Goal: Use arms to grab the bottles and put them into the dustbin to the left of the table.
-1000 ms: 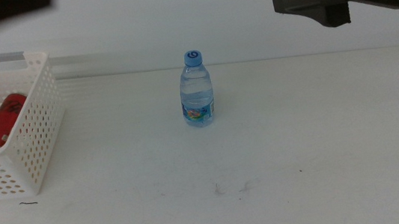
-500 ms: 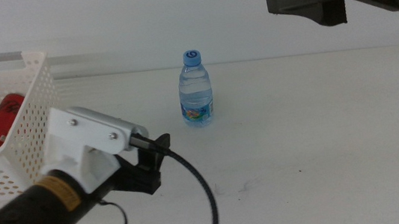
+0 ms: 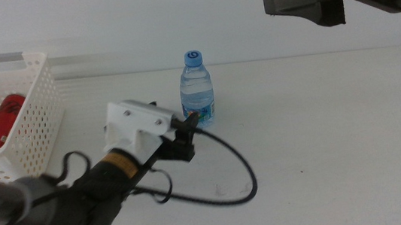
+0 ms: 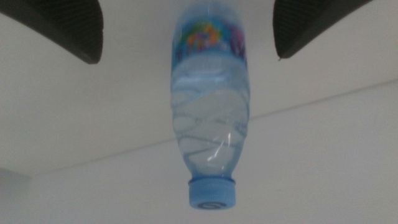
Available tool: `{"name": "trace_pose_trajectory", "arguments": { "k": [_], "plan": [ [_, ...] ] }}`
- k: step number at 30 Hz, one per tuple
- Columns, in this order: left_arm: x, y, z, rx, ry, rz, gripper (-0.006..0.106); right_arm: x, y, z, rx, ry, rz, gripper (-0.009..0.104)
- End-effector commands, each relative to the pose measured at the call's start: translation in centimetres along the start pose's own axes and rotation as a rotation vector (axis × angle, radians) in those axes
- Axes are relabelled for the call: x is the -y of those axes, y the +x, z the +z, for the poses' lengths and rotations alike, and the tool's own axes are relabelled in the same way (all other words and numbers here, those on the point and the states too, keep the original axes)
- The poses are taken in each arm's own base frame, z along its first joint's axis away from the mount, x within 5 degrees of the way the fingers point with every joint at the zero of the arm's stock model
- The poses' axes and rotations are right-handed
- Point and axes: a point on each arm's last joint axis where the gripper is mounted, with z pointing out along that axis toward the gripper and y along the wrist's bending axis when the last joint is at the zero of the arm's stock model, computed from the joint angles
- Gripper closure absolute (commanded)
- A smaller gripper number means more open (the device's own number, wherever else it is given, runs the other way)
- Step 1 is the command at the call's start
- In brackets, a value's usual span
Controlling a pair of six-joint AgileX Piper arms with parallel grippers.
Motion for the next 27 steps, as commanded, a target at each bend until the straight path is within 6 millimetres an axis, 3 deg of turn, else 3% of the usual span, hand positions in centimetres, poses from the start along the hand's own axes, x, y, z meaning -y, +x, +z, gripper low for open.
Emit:
{"name": "trace_pose_trajectory", "arguments": {
  "k": [1, 8, 13, 24, 27],
  "plan": [
    [-0.2, 0.4, 1.8, 0.022, -0.002, -0.026, 0.007, -0.1, -0.1, -0.3, 0.015, -0.001, -0.008, 0.021],
    [-0.8, 2.0, 7.4, 0.026, -0.014, -0.030, 0.007, -0.1, -0.1, -0.3, 0.015, -0.001, -0.008, 0.021],
    [-1.0, 3.2, 10.4, 0.040, -0.011, -0.028, 0.007, -0.1, -0.1, -0.3, 0.015, -0.001, -0.008, 0.021],
    [-1.7, 4.3, 14.5, 0.068, -0.051, 0.001, 0.007, -0.1, -0.1, -0.3, 0.015, -0.001, -0.008, 0.021],
    [-2.2, 4.1, 15.1, 0.081, -0.098, -0.029, 0.013, -0.1, -0.1, -0.3, 0.015, -0.001, -0.008, 0.021]
  ]
}}
